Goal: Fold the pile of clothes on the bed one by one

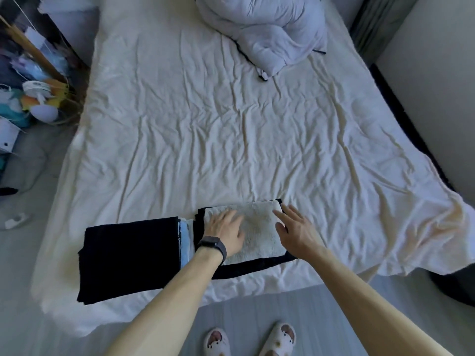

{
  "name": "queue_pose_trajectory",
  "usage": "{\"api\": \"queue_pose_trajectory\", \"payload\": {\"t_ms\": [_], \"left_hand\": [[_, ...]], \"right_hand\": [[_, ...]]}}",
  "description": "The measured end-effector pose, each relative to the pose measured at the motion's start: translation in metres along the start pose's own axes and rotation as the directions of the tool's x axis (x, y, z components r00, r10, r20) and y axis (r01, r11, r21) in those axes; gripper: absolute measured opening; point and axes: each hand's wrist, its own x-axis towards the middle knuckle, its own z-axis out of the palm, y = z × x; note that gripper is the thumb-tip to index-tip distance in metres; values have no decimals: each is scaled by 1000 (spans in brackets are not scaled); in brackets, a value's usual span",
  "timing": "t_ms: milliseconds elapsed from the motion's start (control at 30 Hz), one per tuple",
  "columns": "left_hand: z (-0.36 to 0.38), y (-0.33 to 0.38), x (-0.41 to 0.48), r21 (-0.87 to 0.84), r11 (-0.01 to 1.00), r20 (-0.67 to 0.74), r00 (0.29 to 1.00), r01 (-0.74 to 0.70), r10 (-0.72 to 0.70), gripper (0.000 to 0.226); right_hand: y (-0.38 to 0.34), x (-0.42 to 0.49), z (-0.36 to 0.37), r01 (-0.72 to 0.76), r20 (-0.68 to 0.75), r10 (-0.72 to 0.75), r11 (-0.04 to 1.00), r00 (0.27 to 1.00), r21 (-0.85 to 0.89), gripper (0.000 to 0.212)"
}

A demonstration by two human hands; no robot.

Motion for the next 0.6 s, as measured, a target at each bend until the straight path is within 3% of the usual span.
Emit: {"api": "queue_pose_trajectory", "payload": {"t_ms": [200,333,500,600], "left_hand": [[35,8,25,45,998,-58,997,49,-46,63],[82,-1,47,37,991,-88,989,126,-122,61],[134,-14,70,37,994,-347,934,105,-86,64],[148,-17,78,73,990,-392,916,119,-81,67]], "right_hand": [[8,25,42,107,-9,-108,989,994,-104,60],[33,49,88,105,-71,-111,992,991,-76,80],[60,73,138,142,-228,-131,989,965,32,78],[73,80,153,166,-287,-156,986,945,12,65]]}}
